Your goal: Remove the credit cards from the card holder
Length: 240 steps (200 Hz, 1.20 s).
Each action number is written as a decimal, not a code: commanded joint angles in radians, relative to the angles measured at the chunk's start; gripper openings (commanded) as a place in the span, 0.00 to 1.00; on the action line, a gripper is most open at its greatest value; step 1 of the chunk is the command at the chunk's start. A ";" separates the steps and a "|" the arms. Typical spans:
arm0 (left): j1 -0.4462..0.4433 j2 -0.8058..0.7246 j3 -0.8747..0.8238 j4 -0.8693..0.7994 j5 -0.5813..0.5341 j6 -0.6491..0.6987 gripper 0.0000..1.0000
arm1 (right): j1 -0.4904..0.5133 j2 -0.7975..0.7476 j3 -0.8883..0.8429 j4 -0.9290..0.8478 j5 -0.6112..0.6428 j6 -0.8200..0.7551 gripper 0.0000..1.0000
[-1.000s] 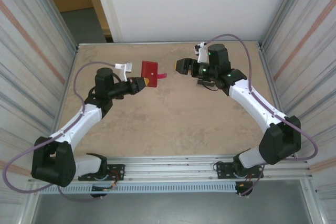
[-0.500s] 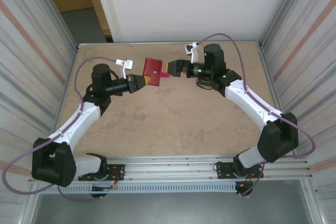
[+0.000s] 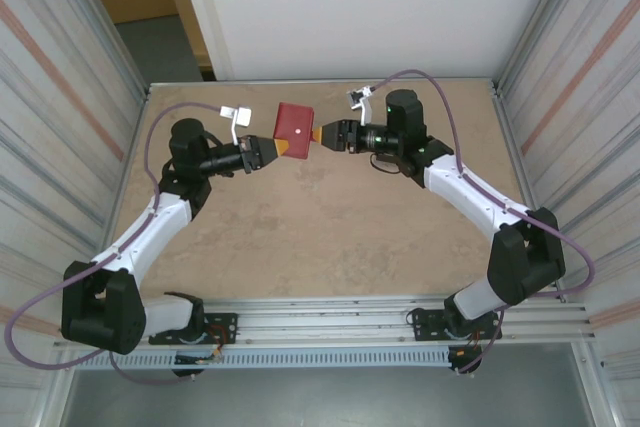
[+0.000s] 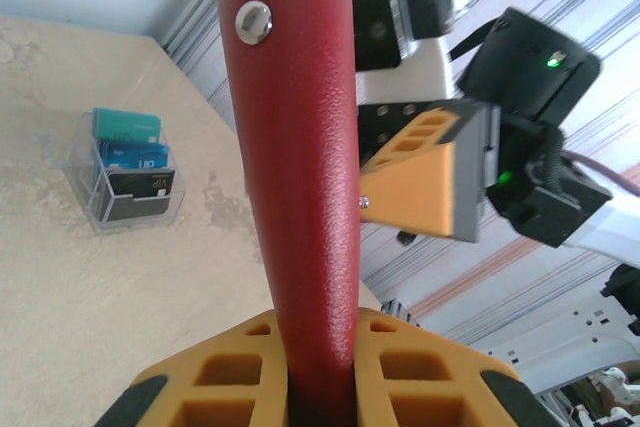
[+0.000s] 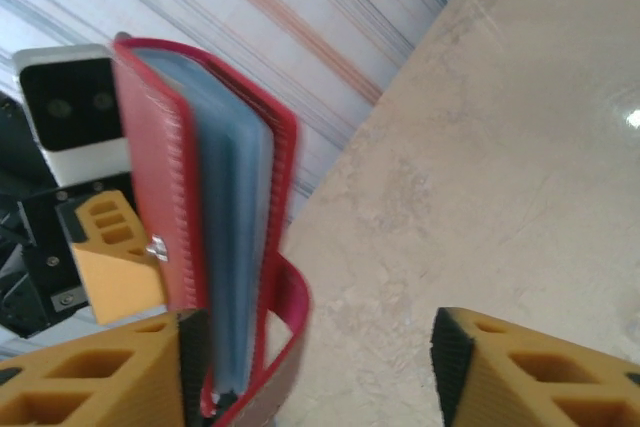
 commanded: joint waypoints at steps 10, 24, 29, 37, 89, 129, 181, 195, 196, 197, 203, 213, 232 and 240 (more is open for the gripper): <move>0.009 -0.011 0.036 0.096 0.045 -0.067 0.00 | -0.011 -0.034 -0.017 0.084 -0.046 0.034 0.56; 0.008 -0.013 0.036 0.091 0.046 -0.071 0.00 | -0.008 -0.034 -0.022 0.116 -0.062 0.051 0.54; 0.007 -0.015 0.035 0.089 0.044 -0.072 0.00 | -0.008 -0.031 -0.023 0.126 -0.066 0.057 0.53; 0.007 -0.017 0.034 0.089 0.044 -0.073 0.00 | -0.006 -0.028 -0.025 0.144 -0.077 0.065 0.53; 0.008 -0.027 0.017 0.128 0.035 -0.109 0.00 | 0.013 -0.009 -0.016 0.174 -0.098 0.081 0.46; 0.003 -0.021 0.016 0.155 0.040 -0.129 0.00 | 0.032 0.014 0.000 0.185 -0.105 0.087 0.37; -0.008 -0.018 0.016 0.166 0.038 -0.139 0.00 | 0.041 0.032 0.001 0.232 -0.132 0.121 0.27; -0.016 -0.008 0.019 0.165 0.036 -0.140 0.00 | 0.043 0.040 0.002 0.253 -0.139 0.138 0.23; -0.017 -0.007 0.019 0.165 0.036 -0.140 0.00 | 0.044 0.040 0.002 0.254 -0.139 0.139 0.23; -0.018 -0.006 0.019 0.165 0.036 -0.139 0.00 | 0.044 0.041 0.003 0.255 -0.140 0.140 0.23; -0.021 -0.001 0.021 0.163 0.036 -0.139 0.00 | 0.046 0.044 0.003 0.266 -0.145 0.148 0.21; -0.025 0.008 0.022 0.162 0.035 -0.140 0.00 | 0.049 0.046 0.004 0.282 -0.153 0.159 0.17; -0.026 0.023 0.021 0.162 0.031 -0.147 0.00 | 0.050 0.042 0.003 0.288 -0.154 0.162 0.07; -0.026 0.027 0.020 0.156 0.029 -0.148 0.00 | 0.049 0.036 0.001 0.287 -0.151 0.163 0.01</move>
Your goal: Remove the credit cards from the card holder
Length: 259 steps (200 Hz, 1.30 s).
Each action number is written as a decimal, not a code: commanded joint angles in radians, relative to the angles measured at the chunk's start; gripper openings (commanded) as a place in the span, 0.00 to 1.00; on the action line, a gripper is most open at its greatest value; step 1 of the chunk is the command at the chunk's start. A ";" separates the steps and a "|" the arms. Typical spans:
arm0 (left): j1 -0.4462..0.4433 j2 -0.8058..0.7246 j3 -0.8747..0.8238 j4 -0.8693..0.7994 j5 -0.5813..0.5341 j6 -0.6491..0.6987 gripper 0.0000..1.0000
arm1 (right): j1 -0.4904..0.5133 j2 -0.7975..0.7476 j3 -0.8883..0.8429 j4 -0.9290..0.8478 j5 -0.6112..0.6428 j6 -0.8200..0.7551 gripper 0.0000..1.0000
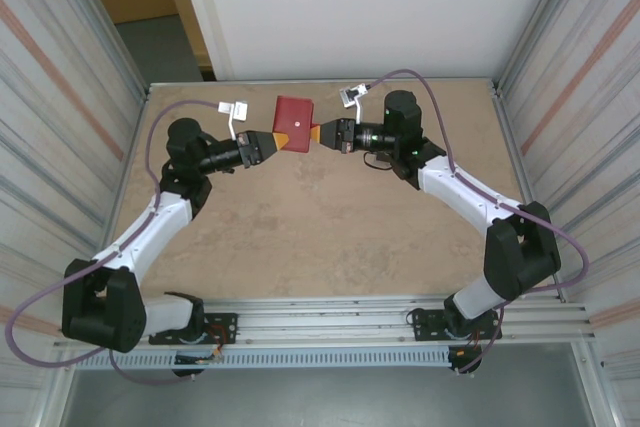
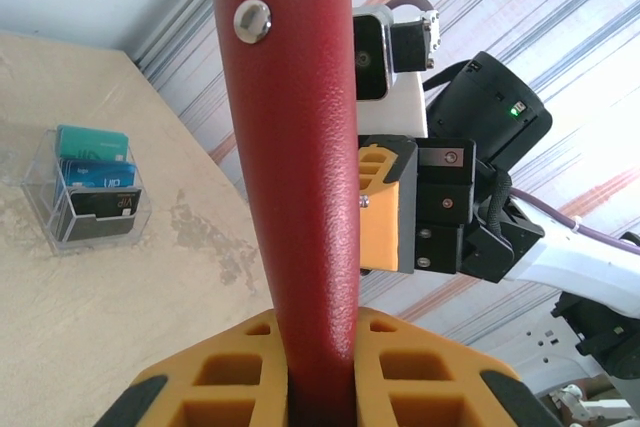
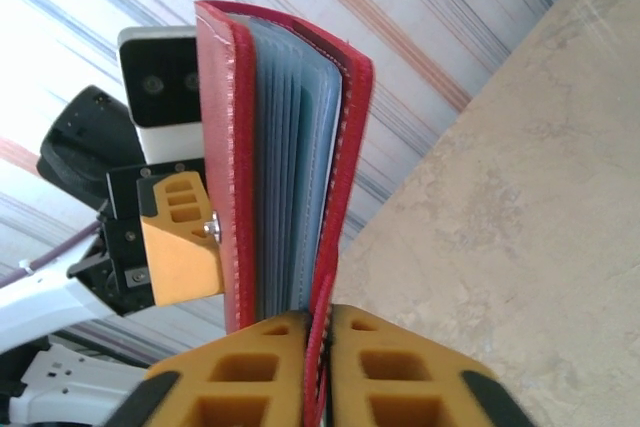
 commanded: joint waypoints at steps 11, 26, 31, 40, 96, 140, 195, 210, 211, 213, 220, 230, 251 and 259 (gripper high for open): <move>-0.020 0.015 0.020 0.017 0.011 -0.005 0.05 | 0.019 -0.005 0.012 0.049 -0.022 0.022 0.00; -0.020 0.014 0.023 -0.025 -0.003 0.011 0.18 | 0.016 -0.018 0.009 0.013 -0.004 0.010 0.00; -0.019 0.015 0.025 -0.038 -0.008 0.017 0.23 | 0.014 -0.022 0.012 -0.007 0.005 0.002 0.00; -0.020 0.016 0.028 -0.058 -0.014 0.025 0.37 | 0.014 -0.032 0.014 -0.047 0.019 -0.018 0.00; -0.031 0.046 0.029 -0.077 -0.014 0.021 0.90 | 0.031 -0.066 0.074 -0.330 0.160 -0.128 0.00; -0.068 0.094 0.052 -0.089 -0.020 0.028 0.99 | 0.048 -0.060 0.106 -0.437 0.230 -0.156 0.00; -0.091 0.145 0.054 -0.136 -0.100 0.051 0.99 | 0.088 -0.033 0.227 -0.691 0.416 -0.223 0.00; -0.089 0.166 0.052 -0.145 -0.125 0.052 0.99 | 0.097 -0.020 0.258 -0.753 0.446 -0.232 0.00; -0.089 0.167 0.052 -0.144 -0.126 0.051 0.99 | 0.097 -0.019 0.259 -0.756 0.448 -0.232 0.00; -0.089 0.169 0.052 -0.143 -0.128 0.052 0.99 | 0.098 -0.018 0.263 -0.763 0.451 -0.232 0.00; -0.090 0.176 0.048 -0.138 -0.137 0.051 0.99 | 0.101 -0.013 0.275 -0.789 0.466 -0.233 0.00; -0.089 0.184 0.042 -0.133 -0.144 0.050 0.98 | 0.107 -0.006 0.296 -0.832 0.486 -0.243 0.00; -0.091 0.194 0.040 -0.132 -0.146 0.057 0.93 | 0.120 -0.003 0.321 -0.891 0.529 -0.264 0.00; -0.091 0.197 0.041 -0.125 -0.141 0.056 0.86 | 0.121 -0.002 0.320 -0.893 0.531 -0.267 0.00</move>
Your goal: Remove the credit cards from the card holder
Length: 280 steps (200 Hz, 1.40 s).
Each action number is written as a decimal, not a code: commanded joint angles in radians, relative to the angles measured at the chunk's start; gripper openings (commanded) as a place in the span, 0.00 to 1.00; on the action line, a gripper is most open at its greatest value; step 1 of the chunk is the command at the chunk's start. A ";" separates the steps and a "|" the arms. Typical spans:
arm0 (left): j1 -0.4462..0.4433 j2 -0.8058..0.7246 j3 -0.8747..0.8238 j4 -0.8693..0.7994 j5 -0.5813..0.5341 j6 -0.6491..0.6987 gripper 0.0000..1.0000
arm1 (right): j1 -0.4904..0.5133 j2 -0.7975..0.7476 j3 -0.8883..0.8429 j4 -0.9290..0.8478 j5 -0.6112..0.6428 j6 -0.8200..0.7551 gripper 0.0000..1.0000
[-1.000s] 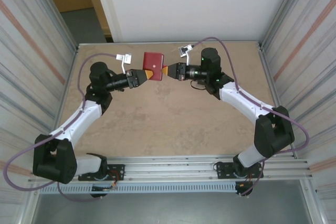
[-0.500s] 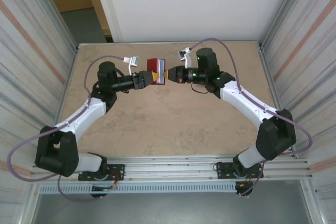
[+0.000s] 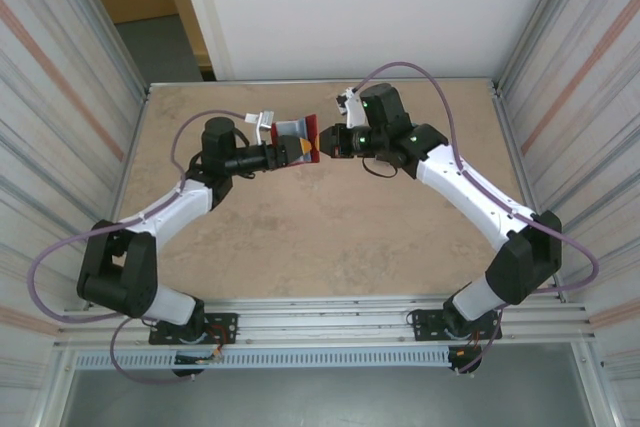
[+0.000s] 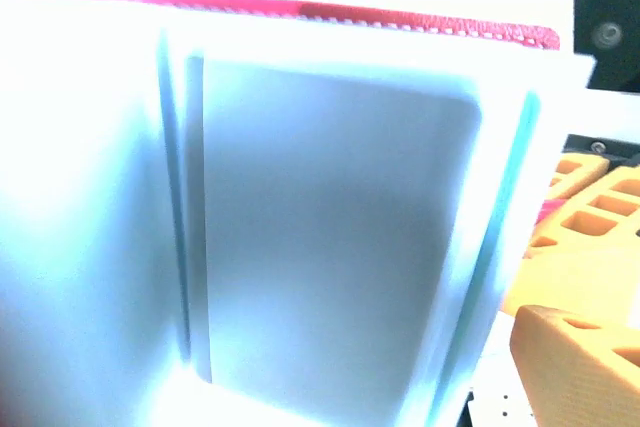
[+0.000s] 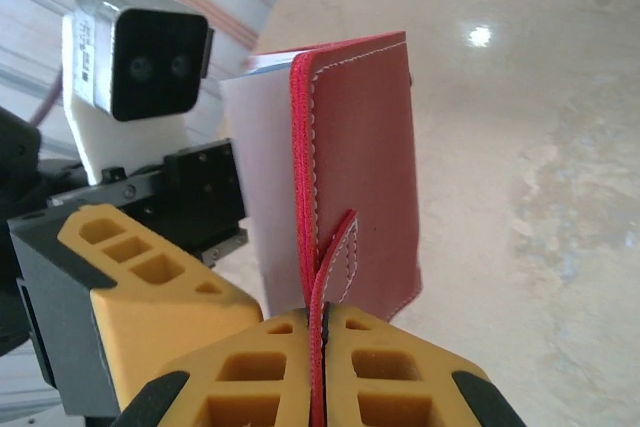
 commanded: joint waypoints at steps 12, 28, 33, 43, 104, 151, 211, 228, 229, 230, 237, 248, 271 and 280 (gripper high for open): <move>-0.006 0.008 0.004 0.026 -0.003 0.019 0.71 | 0.011 0.014 0.033 -0.094 0.059 -0.049 0.00; -0.009 0.009 0.010 0.047 0.009 0.013 0.53 | 0.011 0.023 0.026 -0.077 0.042 -0.044 0.00; -0.010 0.007 0.010 0.051 0.010 0.014 0.47 | 0.010 0.024 0.021 -0.068 0.036 -0.041 0.00; -0.010 0.004 0.012 0.050 0.008 0.017 0.39 | 0.009 0.028 0.016 -0.050 0.023 -0.034 0.00; -0.010 -0.039 0.022 0.002 -0.007 0.051 0.15 | -0.005 0.024 0.014 -0.005 -0.024 -0.022 0.00; -0.010 -0.054 0.027 -0.004 -0.014 0.049 0.00 | 0.003 0.026 0.003 -0.022 0.030 -0.033 0.21; -0.019 -0.097 0.073 -0.135 -0.085 0.048 0.00 | 0.101 0.061 0.024 -0.126 0.284 -0.163 0.60; -0.026 -0.101 0.085 -0.167 -0.091 0.059 0.00 | 0.109 0.072 0.021 -0.115 0.285 -0.175 0.64; -0.025 -0.101 0.084 -0.167 -0.091 0.059 0.00 | 0.110 0.072 0.020 -0.113 0.285 -0.176 0.65; -0.025 -0.102 0.085 -0.168 -0.091 0.060 0.00 | 0.111 0.073 0.021 -0.113 0.285 -0.176 0.65; -0.028 -0.101 0.086 -0.173 -0.091 0.059 0.00 | 0.111 0.074 0.018 -0.105 0.282 -0.178 0.66; -0.028 -0.101 0.084 -0.174 -0.089 0.053 0.00 | 0.110 0.074 0.012 -0.087 0.275 -0.180 0.67; -0.029 -0.102 0.078 -0.166 -0.079 0.042 0.00 | 0.110 0.068 0.002 -0.058 0.267 -0.183 0.68; -0.029 -0.102 0.080 -0.162 -0.070 0.037 0.00 | 0.107 0.067 0.001 -0.053 0.269 -0.181 0.65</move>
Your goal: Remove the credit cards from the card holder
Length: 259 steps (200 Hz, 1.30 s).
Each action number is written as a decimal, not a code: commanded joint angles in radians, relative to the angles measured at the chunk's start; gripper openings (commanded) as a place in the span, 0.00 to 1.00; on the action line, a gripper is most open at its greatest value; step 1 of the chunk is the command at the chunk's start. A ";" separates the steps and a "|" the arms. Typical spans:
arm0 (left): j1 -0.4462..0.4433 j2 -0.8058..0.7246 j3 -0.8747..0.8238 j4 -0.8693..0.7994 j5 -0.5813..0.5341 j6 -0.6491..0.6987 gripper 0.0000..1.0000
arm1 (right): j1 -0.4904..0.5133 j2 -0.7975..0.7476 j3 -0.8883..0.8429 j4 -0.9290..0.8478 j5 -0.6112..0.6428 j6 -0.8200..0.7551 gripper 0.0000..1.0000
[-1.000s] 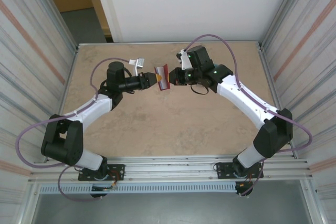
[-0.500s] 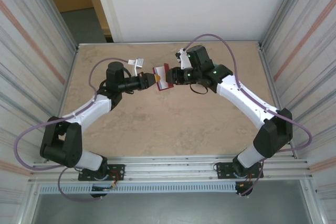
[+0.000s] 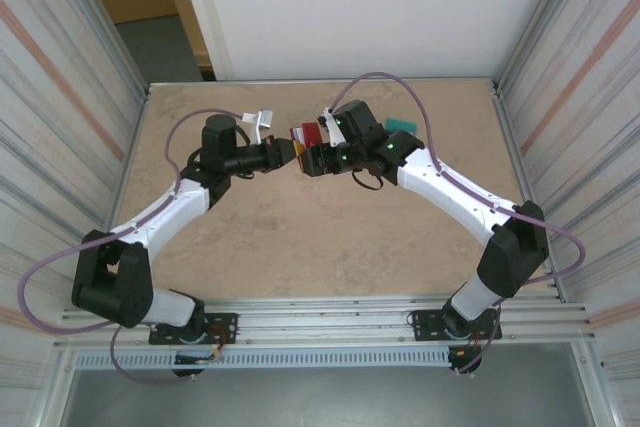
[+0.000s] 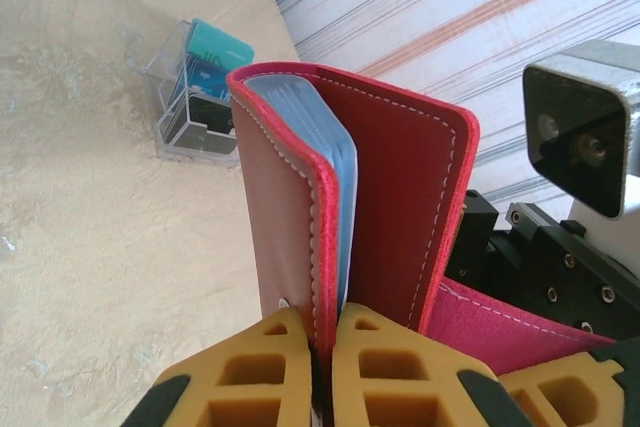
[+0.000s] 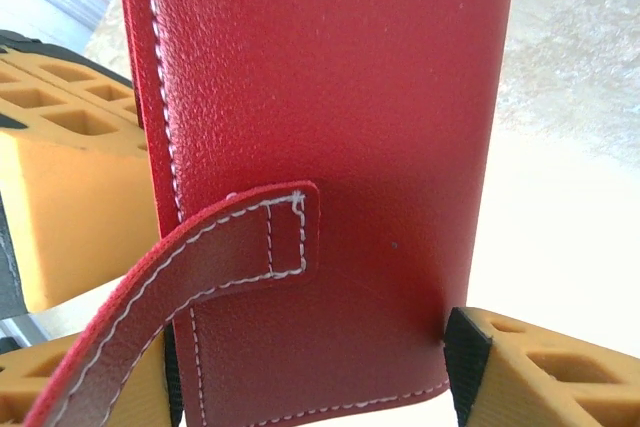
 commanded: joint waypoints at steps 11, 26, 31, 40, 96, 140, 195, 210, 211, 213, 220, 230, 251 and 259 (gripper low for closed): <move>-0.009 -0.045 0.033 0.025 0.037 -0.005 0.00 | -0.005 0.004 -0.004 0.034 0.026 -0.024 0.62; -0.010 -0.047 0.035 0.031 0.041 -0.014 0.00 | -0.009 0.008 -0.008 0.037 0.023 -0.018 0.61; -0.011 -0.049 0.036 0.031 0.043 -0.015 0.00 | -0.008 0.009 -0.008 0.037 0.018 -0.018 0.61; -0.012 -0.052 0.036 0.031 0.040 -0.019 0.00 | -0.009 0.010 -0.010 0.042 0.007 -0.015 0.63; -0.018 -0.053 0.038 0.057 0.037 -0.043 0.00 | -0.007 0.023 -0.012 0.043 0.012 -0.012 0.59; -0.019 -0.053 0.046 0.063 0.055 -0.051 0.00 | -0.011 0.029 -0.020 0.038 0.055 -0.011 0.39; -0.021 -0.056 0.038 0.056 0.054 -0.042 0.00 | -0.014 0.005 -0.031 0.057 0.103 0.004 0.00; -0.021 -0.057 0.037 0.040 0.047 -0.026 0.00 | -0.015 -0.009 -0.035 0.062 0.119 0.010 0.00; -0.021 -0.057 0.037 0.038 0.046 -0.025 0.00 | -0.014 -0.012 -0.037 0.062 0.120 0.010 0.00; -0.021 -0.057 0.037 0.035 0.044 -0.023 0.00 | -0.015 -0.013 -0.037 0.062 0.122 0.012 0.00; -0.019 -0.060 0.037 0.026 0.040 -0.014 0.00 | -0.016 -0.022 -0.041 0.063 0.133 0.016 0.00; -0.017 -0.065 0.038 0.014 0.034 -0.004 0.00 | -0.019 -0.037 -0.050 0.067 0.147 0.022 0.00; -0.009 -0.077 0.033 -0.006 0.023 0.019 0.00 | -0.034 -0.074 -0.078 0.084 0.152 0.037 0.00; -0.003 -0.080 0.032 -0.010 0.023 0.025 0.00 | -0.043 -0.089 -0.092 0.094 0.139 0.043 0.00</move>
